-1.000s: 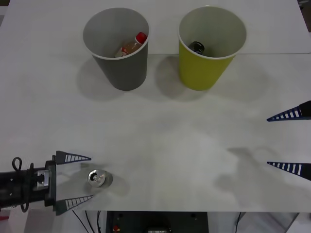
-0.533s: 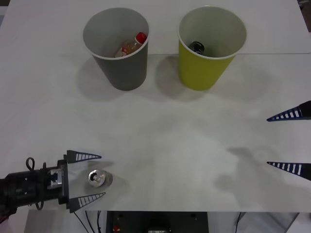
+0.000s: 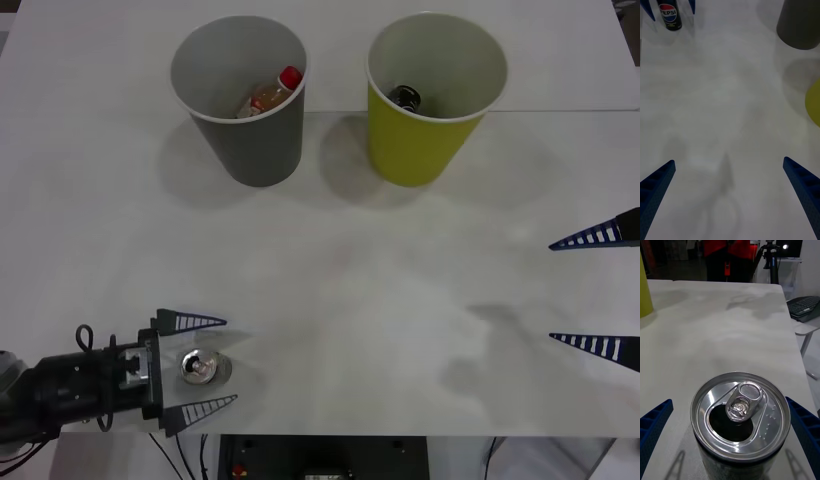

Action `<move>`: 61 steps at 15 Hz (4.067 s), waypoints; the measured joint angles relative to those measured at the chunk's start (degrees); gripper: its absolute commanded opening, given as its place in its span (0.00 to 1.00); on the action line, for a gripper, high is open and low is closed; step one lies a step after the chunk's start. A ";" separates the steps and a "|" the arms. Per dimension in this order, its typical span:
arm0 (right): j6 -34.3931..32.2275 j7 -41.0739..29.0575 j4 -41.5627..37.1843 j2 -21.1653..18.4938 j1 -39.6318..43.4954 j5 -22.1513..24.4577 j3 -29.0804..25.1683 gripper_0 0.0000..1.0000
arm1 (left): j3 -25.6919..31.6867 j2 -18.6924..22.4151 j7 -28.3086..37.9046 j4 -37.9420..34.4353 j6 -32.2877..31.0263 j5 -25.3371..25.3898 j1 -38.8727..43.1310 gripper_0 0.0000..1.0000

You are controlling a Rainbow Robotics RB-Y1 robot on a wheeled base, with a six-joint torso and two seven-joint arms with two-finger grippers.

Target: Put the can into the green bin and the plastic bottle into the gray bin

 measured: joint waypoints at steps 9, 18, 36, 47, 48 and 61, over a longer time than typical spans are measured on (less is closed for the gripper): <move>0.00 0.00 0.00 0.00 0.00 0.00 0.00 1.00 | 0.03 -1.50 1.90 0.00 -0.49 -1.07 -0.39 0.00; 0.00 0.00 0.00 0.00 0.00 0.00 0.00 1.00 | 2.23 -1.50 5.00 -0.18 -0.94 -1.59 -0.95 0.00; 0.00 0.00 -0.01 0.00 0.00 0.00 0.00 1.00 | 16.50 -1.97 68.02 -48.38 3.31 -45.82 -0.19 0.00; 0.00 0.00 -0.01 0.00 0.00 0.00 0.00 1.00 | 11.62 -11.02 98.71 -63.89 -5.44 -73.28 -9.79 0.00; 0.00 0.00 -0.01 0.00 0.00 0.00 0.00 1.00 | 11.21 -11.48 100.90 -64.41 -7.33 -74.56 -11.80 0.00; 0.00 0.00 -0.01 0.00 0.00 0.00 0.00 1.00 | 9.75 -18.63 115.64 -53.97 -16.42 -80.92 -35.86 0.00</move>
